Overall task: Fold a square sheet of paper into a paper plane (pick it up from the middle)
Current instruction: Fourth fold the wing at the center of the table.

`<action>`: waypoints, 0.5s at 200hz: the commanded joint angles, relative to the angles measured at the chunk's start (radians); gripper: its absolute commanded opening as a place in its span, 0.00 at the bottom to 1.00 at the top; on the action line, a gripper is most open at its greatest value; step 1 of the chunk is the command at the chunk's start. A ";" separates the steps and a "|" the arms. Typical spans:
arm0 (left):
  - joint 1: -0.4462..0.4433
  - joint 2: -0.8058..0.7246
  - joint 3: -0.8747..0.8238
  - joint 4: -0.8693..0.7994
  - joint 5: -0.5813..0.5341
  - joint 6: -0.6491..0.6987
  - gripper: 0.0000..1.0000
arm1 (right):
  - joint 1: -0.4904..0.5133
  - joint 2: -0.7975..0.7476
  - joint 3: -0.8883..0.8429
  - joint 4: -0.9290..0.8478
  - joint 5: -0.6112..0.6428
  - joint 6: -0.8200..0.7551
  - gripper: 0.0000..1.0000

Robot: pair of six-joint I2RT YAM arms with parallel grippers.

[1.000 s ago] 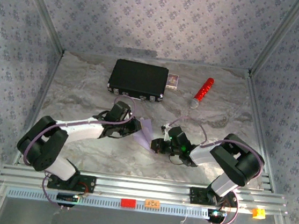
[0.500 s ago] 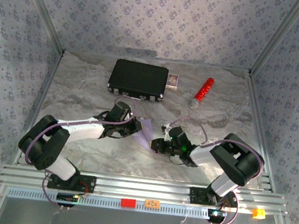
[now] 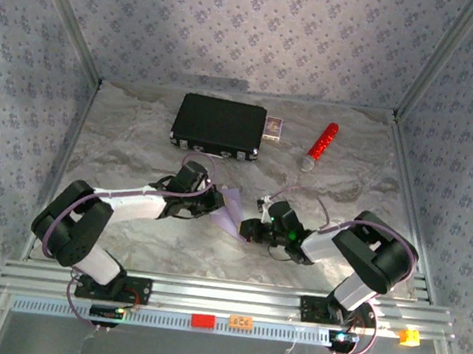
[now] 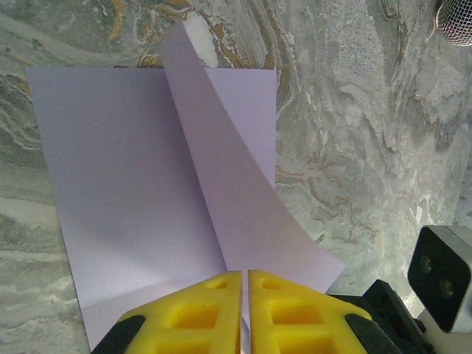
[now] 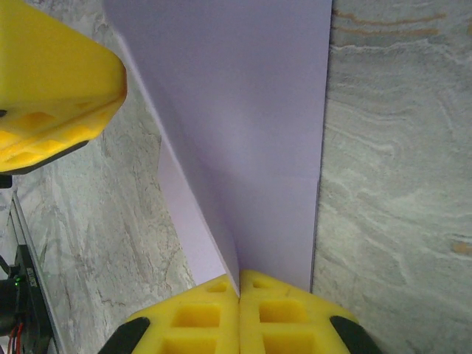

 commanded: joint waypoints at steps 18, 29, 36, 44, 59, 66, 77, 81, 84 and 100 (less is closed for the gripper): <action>-0.008 0.019 0.002 0.030 0.027 -0.006 0.08 | -0.013 0.014 -0.027 -0.012 -0.005 0.024 0.08; -0.010 0.025 0.004 0.038 0.032 -0.006 0.08 | -0.013 0.015 -0.028 -0.007 -0.006 0.026 0.08; -0.011 0.030 0.005 0.043 0.037 -0.006 0.08 | -0.014 0.016 -0.030 -0.003 -0.007 0.028 0.08; -0.012 0.036 0.009 0.048 0.043 -0.006 0.08 | -0.016 0.019 -0.032 0.003 -0.008 0.033 0.08; -0.016 0.045 0.015 0.058 0.054 -0.005 0.08 | -0.018 0.023 -0.031 0.007 -0.013 0.037 0.08; -0.017 0.048 0.015 0.064 0.056 -0.003 0.08 | -0.018 0.025 -0.032 0.007 -0.013 0.039 0.08; -0.020 0.050 0.018 0.074 0.060 -0.002 0.08 | -0.019 0.029 -0.031 0.007 -0.013 0.040 0.08; -0.022 0.051 0.019 0.077 0.062 -0.002 0.08 | -0.021 0.031 -0.032 0.007 -0.013 0.043 0.08; -0.023 0.052 0.019 0.079 0.063 -0.001 0.08 | -0.021 0.032 -0.032 0.008 -0.013 0.042 0.08; -0.024 0.055 0.021 0.090 0.070 0.001 0.08 | -0.022 0.039 -0.030 0.011 -0.017 0.046 0.08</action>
